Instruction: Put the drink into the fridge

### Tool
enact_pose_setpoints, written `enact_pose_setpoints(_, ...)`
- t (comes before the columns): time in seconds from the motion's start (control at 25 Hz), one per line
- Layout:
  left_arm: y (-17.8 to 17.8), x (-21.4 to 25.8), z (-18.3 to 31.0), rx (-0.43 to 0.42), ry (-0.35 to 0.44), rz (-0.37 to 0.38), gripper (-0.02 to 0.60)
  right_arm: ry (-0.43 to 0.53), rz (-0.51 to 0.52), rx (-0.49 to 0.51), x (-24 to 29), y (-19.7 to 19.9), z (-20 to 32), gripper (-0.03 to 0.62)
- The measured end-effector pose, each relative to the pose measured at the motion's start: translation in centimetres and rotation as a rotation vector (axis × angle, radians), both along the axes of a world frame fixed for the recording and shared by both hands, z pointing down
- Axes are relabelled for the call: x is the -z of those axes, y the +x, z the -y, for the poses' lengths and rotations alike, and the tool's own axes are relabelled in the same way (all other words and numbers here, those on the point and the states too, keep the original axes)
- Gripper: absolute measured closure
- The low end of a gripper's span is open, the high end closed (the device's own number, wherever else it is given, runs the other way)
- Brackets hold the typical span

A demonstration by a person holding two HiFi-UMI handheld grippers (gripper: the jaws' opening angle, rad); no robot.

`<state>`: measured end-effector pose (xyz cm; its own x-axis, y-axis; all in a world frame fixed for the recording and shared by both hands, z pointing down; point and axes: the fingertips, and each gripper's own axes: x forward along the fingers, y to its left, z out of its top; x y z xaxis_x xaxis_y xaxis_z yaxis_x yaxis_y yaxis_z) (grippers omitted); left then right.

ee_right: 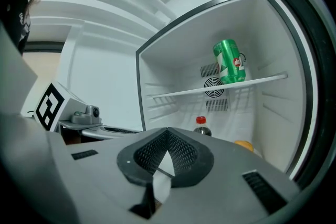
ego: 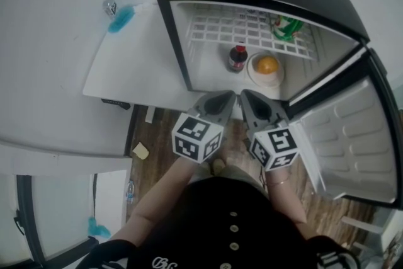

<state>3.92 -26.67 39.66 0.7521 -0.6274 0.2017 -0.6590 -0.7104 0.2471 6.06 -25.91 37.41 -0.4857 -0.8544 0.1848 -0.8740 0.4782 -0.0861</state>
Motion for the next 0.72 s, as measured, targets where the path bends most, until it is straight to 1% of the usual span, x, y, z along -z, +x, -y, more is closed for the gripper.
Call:
enact_pose_setpoints(0.48,0.25,0.16,-0.09,0.011,0.005,-0.013,0.575,-0.009,-0.014,-0.015,-0.38,0.65,-0.11,0.585)
enact_pose_setpoints(0.72,0.24,-0.19,0.05,0.019,-0.003,-0.017,0.575,-0.008,-0.023,-0.011,-0.43,0.29,0.19,0.585)
